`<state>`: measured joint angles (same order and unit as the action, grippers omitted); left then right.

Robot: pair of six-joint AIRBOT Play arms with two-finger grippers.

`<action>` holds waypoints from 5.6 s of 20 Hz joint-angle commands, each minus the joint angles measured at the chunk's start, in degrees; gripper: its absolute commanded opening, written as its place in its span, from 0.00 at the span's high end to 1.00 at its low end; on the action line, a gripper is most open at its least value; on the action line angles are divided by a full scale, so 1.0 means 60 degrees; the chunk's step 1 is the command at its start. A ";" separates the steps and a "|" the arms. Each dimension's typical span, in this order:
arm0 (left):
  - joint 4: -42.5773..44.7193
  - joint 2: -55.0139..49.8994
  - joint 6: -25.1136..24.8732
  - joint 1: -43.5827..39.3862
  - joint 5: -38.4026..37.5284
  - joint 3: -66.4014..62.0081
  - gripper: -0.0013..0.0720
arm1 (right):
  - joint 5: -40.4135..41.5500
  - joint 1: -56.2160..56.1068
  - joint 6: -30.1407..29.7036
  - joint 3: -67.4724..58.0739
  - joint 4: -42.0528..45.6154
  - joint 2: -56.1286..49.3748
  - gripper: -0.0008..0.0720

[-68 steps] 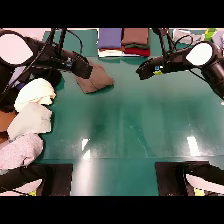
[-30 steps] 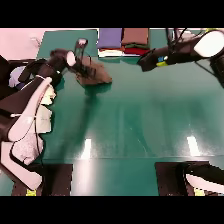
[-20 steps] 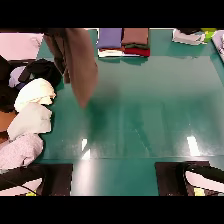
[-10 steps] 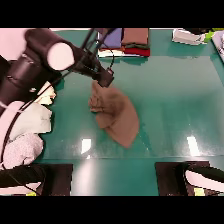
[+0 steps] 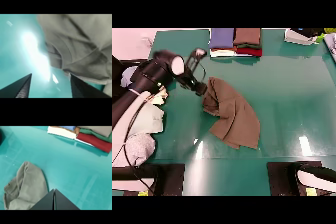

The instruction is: Fold the shirts.

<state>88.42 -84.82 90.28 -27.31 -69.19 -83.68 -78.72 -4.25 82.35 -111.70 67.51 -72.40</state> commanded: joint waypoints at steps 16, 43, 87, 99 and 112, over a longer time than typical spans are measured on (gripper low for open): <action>0.0652 -0.0805 -0.0055 0.0244 0.1111 -0.0324 0.96 | -0.0058 0.0007 0.0215 0.6047 0.0586 0.1614 0.96; 0.1446 0.1475 -0.0026 0.1956 0.0696 -0.1810 0.95 | 0.1617 0.0186 0.1676 0.7348 0.2000 0.3147 0.97; -0.0601 -0.0077 -0.1311 0.3577 0.1548 0.1067 0.29 | 0.0991 0.1537 0.0688 0.2379 0.0925 -0.1825 0.42; -0.1330 -0.1829 -0.1308 0.3577 0.2040 0.1071 0.86 | 0.1344 0.1606 0.0696 0.5890 0.1056 -0.0335 0.42; -0.1100 -0.1832 -0.1315 0.3577 0.0758 0.0087 0.95 | 0.1271 0.2011 0.1996 1.1282 0.1137 0.0714 0.23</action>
<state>81.93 -95.77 82.39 -5.87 -63.90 -82.94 -74.30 10.15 91.90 -47.79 76.51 -66.63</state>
